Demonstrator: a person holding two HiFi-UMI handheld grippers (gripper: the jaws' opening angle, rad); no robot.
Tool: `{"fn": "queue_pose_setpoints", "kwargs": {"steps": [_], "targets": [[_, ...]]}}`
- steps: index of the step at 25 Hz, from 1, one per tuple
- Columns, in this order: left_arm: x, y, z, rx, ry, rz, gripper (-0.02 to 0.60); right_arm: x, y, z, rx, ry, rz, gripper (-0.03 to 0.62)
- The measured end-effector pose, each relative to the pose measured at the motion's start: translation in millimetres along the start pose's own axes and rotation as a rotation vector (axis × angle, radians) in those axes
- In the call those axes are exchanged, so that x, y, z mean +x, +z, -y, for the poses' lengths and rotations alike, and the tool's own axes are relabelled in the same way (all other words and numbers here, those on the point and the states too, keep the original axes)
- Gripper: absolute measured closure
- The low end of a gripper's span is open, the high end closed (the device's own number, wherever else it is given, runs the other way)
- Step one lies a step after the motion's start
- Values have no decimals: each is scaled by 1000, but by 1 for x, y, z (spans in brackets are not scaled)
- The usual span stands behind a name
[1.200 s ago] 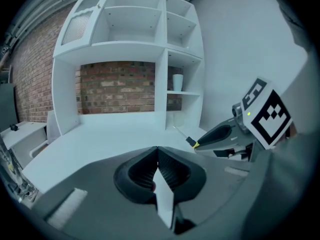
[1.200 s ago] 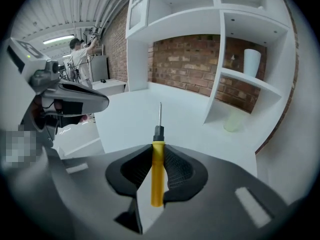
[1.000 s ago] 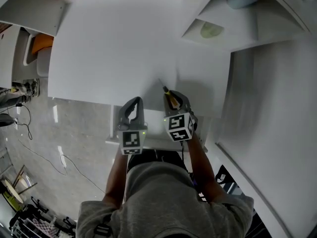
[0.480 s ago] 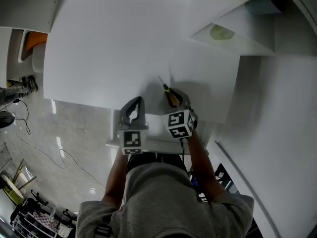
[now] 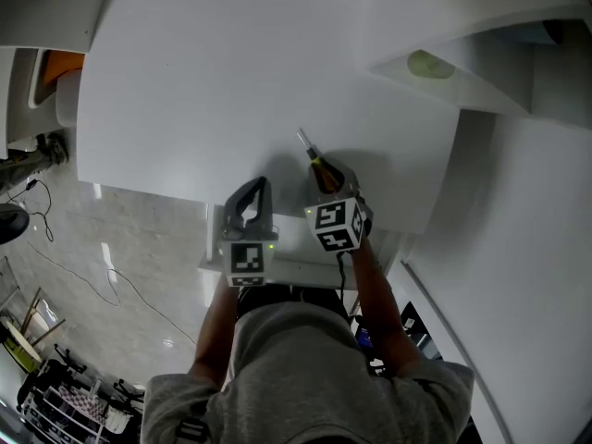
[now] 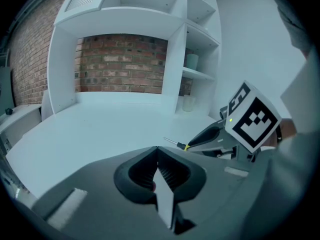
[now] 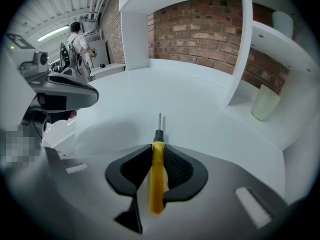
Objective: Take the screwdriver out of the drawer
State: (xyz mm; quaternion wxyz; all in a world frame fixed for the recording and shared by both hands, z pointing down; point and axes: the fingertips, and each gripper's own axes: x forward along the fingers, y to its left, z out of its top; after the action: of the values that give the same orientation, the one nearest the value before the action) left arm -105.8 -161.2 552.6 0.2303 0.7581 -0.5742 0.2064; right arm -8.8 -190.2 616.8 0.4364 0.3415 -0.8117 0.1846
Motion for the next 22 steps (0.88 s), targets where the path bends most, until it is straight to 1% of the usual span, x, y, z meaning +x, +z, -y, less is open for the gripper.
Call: {"fn": "queue_pose_setpoints", "kwargs": {"steps": [5,14,17,19,20,22], "targets": [[1,-4,-5,-21,1,-1,569,2,2,0,-17,-7,-5,514],[-1,0,-4,-24,-5,2,569,4,2,0,-27,-33,-19,506],[-3,0,-2,-14,-6,6,569,3,-1,1,-17,-31,-13,437],[-3,0,-1,-9,-7,11,569,3,-1,2,-10,-25,-5,403],[-3,0,-1,-9,-7,12,569,3,-1,2,-9,-20,-2,371],[-3,0,0,-7,-5,10,569,2,-1,2,-7,-12,6,356]]}}
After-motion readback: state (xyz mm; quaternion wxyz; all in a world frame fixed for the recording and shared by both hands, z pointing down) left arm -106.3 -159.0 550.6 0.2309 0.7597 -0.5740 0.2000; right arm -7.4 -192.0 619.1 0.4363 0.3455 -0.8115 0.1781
